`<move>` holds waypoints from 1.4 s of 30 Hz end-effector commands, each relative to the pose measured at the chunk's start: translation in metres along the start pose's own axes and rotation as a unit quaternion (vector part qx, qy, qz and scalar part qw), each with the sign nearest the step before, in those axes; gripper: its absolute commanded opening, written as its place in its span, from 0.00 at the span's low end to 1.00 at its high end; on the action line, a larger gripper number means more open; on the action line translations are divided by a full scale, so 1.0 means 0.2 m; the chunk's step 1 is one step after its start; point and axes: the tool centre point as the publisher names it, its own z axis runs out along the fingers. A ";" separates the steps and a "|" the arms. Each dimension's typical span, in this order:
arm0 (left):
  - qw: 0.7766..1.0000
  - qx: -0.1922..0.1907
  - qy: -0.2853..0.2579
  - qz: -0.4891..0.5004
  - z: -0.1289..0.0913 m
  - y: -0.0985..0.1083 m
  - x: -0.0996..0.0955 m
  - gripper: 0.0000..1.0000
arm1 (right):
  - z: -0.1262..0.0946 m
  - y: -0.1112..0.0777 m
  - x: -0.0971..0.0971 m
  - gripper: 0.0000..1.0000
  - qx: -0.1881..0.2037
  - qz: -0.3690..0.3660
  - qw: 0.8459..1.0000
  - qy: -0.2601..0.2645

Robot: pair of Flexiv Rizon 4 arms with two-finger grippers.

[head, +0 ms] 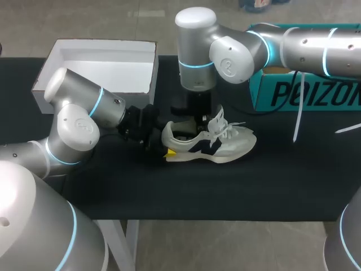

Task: Take the shoe out of the shoebox, open the shoe tongue, remove and reinsert the insole, then place the shoe into the shoebox

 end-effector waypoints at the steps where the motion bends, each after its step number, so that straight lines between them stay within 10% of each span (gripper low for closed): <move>1: 1.000 0.000 -0.001 0.000 0.01 0.01 0.00 0.00 | 0.04 -0.05 0.04 0.00 -0.004 0.013 1.000 -0.009; 29: 1.000 0.000 -0.001 0.000 0.01 0.01 0.00 0.00 | -0.28 -0.23 0.07 0.00 -0.051 0.065 0.993 -0.090; 42: 1.000 0.000 -0.001 0.000 0.01 0.01 0.00 0.00 | -0.40 -0.03 -0.04 0.00 -0.125 0.050 0.984 -0.119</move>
